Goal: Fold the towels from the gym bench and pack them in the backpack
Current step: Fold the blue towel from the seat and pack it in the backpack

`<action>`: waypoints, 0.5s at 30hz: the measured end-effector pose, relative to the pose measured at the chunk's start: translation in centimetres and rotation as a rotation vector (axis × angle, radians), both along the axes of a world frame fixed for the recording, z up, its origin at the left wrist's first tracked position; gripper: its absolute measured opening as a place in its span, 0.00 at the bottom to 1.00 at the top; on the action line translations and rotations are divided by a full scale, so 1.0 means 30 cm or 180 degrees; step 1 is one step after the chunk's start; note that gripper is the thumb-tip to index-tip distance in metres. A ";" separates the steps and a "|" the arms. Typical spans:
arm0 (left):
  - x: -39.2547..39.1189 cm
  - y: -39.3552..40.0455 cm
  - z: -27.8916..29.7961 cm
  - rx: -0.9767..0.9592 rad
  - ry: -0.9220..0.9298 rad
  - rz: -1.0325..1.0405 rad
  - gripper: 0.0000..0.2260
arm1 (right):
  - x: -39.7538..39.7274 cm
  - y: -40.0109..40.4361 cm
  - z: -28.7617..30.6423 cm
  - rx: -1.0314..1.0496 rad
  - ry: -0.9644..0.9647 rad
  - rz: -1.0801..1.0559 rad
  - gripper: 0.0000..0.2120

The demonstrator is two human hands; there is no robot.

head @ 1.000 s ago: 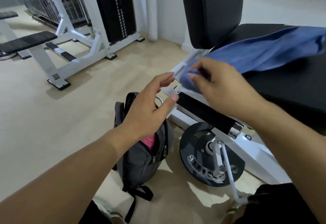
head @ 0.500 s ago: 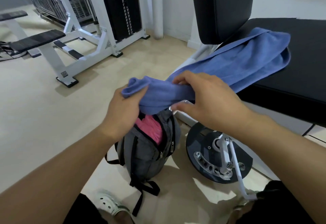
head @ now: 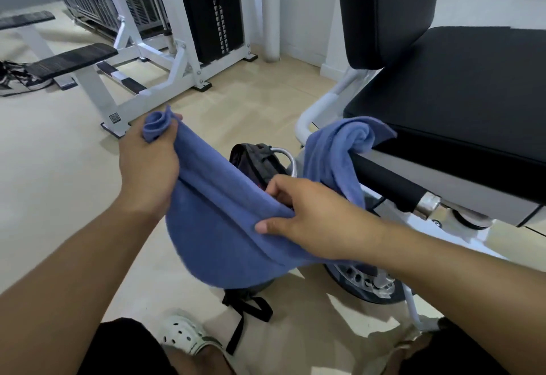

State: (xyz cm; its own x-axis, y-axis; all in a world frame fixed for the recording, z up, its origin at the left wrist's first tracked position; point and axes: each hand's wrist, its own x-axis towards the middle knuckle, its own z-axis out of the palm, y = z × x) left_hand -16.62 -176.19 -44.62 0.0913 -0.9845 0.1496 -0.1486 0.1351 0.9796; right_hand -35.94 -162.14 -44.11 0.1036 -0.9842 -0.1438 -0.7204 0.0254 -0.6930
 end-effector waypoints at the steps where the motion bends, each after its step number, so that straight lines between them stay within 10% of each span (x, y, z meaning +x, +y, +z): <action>1: 0.013 -0.010 -0.003 0.0083 0.0094 0.0039 0.05 | -0.010 -0.008 0.001 -0.0003 -0.0151 -0.0051 0.10; 15: -0.003 0.009 -0.055 0.0408 -0.0916 -0.0781 0.08 | 0.052 -0.002 -0.088 0.0631 -0.0806 -0.0057 0.16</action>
State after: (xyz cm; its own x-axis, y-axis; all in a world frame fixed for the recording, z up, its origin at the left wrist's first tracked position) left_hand -16.70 -175.93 -46.28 -0.1766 -0.9842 0.0092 -0.3979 0.0799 0.9139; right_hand -34.38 -162.21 -46.74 0.1435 -0.9416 -0.3047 -0.5239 0.1889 -0.8306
